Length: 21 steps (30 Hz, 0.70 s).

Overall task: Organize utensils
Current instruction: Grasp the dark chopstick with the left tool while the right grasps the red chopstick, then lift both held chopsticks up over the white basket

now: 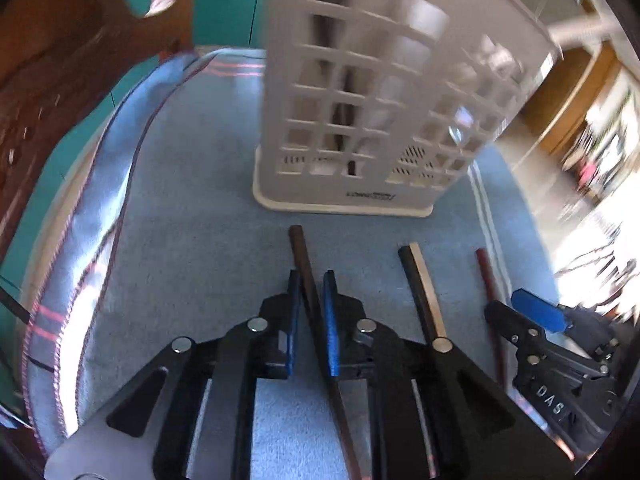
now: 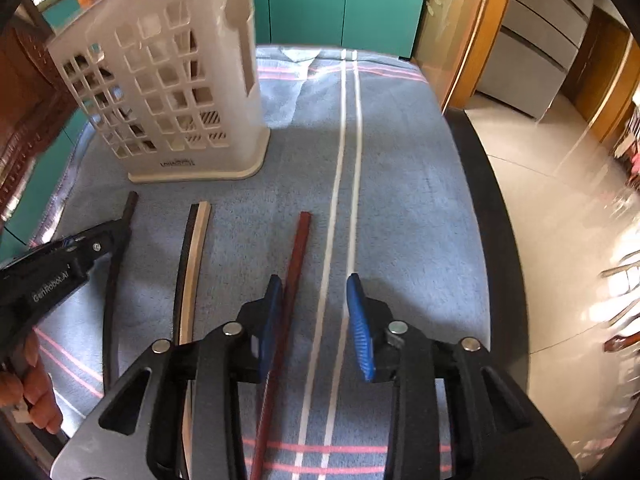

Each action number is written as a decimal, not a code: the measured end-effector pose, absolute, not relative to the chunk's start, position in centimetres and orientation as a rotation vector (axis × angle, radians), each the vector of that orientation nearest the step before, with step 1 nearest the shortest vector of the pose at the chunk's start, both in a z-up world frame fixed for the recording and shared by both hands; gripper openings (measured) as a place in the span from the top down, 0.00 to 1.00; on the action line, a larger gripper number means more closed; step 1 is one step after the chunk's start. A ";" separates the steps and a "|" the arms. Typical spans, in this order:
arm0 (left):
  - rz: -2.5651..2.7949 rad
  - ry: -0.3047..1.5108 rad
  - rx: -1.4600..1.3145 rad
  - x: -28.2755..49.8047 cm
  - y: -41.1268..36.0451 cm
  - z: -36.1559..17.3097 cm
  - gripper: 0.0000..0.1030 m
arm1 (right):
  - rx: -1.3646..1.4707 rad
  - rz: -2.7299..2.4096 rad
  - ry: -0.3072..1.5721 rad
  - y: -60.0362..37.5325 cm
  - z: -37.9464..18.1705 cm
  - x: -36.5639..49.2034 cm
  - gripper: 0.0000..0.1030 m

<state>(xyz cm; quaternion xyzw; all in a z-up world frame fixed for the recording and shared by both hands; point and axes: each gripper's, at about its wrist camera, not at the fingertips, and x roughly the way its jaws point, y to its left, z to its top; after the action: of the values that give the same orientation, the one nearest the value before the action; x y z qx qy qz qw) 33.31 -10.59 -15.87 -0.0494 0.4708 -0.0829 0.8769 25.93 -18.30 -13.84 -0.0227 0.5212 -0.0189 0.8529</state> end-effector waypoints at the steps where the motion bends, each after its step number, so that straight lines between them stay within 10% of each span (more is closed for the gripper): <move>1: -0.165 0.975 -0.066 33.3 -11.3 -15.9 0.86 | -0.060 -0.039 1.106 -18.0 -14.2 26.2 0.67; 8: -0.156 0.958 -0.028 33.5 -12.5 -16.3 0.90 | -0.072 -0.003 1.087 -17.0 -14.4 26.7 0.91; 21: -0.200 0.705 -0.153 28.7 -7.1 -9.4 0.93 | 0.028 0.096 0.887 -17.3 -7.6 23.0 0.94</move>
<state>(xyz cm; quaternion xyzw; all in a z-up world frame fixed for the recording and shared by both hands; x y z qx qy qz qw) 28.73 -7.10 -9.36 -0.0749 0.3444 -0.0979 0.9307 23.05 -17.32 -7.59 0.0136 0.4290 0.0463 0.9020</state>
